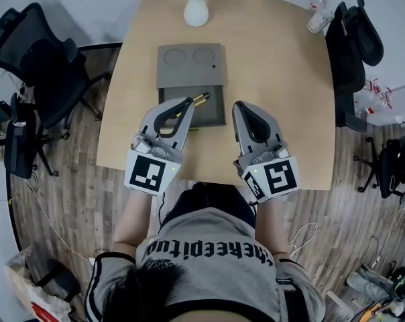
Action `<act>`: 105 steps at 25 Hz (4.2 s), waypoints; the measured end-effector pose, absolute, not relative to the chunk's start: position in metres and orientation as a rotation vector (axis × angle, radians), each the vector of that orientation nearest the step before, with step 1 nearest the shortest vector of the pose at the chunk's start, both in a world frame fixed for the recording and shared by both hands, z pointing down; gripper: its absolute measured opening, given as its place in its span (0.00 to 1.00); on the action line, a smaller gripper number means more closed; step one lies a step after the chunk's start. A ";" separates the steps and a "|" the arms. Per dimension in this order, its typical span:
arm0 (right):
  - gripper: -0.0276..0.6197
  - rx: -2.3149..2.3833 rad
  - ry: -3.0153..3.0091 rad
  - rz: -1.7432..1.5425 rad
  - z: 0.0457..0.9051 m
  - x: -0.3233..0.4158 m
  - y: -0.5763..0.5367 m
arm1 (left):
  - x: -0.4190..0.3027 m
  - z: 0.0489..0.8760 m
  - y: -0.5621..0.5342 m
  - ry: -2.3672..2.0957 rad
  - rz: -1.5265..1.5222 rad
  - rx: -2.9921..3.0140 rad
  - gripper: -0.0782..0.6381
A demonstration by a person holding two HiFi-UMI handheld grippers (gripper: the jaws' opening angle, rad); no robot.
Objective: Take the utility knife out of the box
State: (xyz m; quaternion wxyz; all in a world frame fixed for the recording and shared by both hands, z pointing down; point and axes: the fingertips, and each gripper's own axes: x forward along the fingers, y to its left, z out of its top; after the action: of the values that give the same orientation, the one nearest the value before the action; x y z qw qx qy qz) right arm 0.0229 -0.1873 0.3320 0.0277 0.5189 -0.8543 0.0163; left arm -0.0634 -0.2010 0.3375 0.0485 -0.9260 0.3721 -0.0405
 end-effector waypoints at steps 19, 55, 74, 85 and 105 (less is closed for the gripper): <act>0.05 1.440 -2.661 0.177 0.371 0.018 -0.247 | -0.064 0.408 -0.255 1.191 -0.350 -2.878 0.13; 0.05 1.401 -2.625 0.385 0.426 0.044 -0.275 | -0.039 0.585 -0.275 0.848 -1.263 -3.037 0.24; 0.05 1.400 -2.613 0.420 0.435 0.058 -0.281 | -0.044 0.632 -0.276 0.743 -1.544 -3.020 0.34; 0.05 1.388 -2.623 0.429 0.438 0.062 -0.285 | -0.044 0.636 -0.280 0.785 -1.549 -3.027 0.35; 0.05 1.377 -2.656 0.393 0.426 0.066 -0.275 | -0.032 0.590 -0.276 0.909 -1.345 -3.016 0.29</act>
State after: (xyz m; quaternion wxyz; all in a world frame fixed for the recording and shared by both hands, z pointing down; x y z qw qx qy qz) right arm 0.0658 -0.2751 0.4260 0.0620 0.4556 -0.8785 0.1300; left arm -0.0325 -0.2764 0.5902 -0.1411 -0.8717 0.2627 -0.3889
